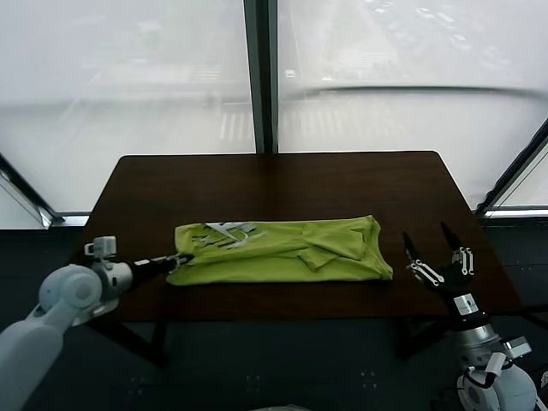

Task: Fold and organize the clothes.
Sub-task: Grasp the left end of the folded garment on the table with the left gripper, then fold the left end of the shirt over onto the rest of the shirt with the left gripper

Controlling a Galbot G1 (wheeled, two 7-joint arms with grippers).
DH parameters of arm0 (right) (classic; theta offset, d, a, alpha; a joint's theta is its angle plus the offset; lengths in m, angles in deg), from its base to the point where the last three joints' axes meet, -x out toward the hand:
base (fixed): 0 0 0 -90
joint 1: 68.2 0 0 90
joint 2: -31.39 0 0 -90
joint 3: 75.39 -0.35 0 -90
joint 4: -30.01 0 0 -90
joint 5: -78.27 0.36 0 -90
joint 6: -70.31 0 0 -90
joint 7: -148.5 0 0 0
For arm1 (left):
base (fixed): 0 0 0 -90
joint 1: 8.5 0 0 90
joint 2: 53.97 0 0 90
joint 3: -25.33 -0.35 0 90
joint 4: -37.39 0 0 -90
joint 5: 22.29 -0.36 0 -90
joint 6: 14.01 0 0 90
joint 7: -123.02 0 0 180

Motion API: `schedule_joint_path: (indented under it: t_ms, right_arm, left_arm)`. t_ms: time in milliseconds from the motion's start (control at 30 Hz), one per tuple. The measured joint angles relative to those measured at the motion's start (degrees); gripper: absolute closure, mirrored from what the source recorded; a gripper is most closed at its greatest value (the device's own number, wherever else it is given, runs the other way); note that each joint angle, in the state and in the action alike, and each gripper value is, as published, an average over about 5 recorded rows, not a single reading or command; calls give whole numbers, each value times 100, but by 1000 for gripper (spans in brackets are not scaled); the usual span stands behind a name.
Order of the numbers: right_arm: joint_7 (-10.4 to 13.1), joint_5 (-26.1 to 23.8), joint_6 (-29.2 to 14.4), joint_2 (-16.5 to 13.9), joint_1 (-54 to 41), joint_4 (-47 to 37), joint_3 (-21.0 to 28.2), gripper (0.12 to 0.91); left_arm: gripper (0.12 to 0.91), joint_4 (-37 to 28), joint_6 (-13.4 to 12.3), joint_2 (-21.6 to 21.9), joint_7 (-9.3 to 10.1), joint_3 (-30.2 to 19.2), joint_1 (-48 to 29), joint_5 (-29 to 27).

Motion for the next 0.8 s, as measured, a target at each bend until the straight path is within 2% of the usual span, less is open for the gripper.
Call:
schedule_joint_path:
  t_ms: [367,633,800]
  right_arm:
    - [166,26,-75,53,-436,-205,441,118]
    - [225,33,-68,55,-687,-217,715,118]
    - [254,22,1,66,-654,-99,681,118]
  left_arm:
    - [853,130,-11,419,211,766,356,-306]
    - [853,40,-19,673,151,1891,1147,-706]
    - [853,248,-21,555,259,2551,1639,-656]
